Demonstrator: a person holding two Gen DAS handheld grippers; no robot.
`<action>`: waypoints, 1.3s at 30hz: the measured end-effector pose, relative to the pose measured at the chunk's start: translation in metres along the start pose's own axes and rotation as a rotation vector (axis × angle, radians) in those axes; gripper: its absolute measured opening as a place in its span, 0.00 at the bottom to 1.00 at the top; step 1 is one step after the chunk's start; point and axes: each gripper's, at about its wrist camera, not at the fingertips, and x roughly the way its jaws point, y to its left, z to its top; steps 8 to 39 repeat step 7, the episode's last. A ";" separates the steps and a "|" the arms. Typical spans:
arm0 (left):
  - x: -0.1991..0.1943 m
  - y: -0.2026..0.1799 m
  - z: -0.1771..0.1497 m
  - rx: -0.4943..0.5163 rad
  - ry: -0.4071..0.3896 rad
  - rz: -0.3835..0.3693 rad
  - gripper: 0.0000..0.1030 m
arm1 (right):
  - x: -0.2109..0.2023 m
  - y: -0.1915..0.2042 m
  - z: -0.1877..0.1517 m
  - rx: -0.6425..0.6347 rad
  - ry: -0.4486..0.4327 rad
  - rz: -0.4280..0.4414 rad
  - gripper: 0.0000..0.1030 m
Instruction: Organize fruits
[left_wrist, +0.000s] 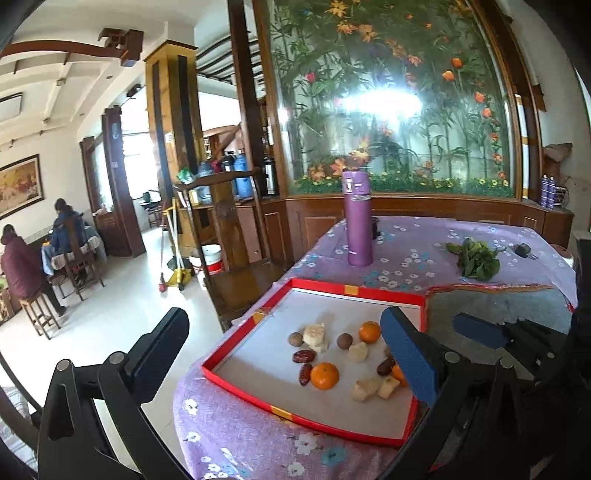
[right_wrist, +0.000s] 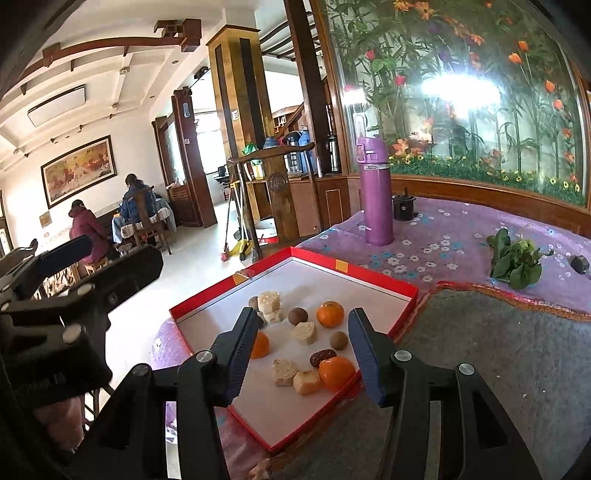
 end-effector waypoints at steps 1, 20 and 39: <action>-0.001 0.000 -0.001 0.002 -0.001 0.008 1.00 | -0.001 0.002 0.000 -0.005 -0.001 -0.001 0.51; 0.000 0.001 -0.002 -0.007 0.002 0.005 1.00 | -0.002 0.004 0.000 -0.008 -0.003 0.001 0.51; 0.000 0.001 -0.002 -0.007 0.002 0.005 1.00 | -0.002 0.004 0.000 -0.008 -0.003 0.001 0.51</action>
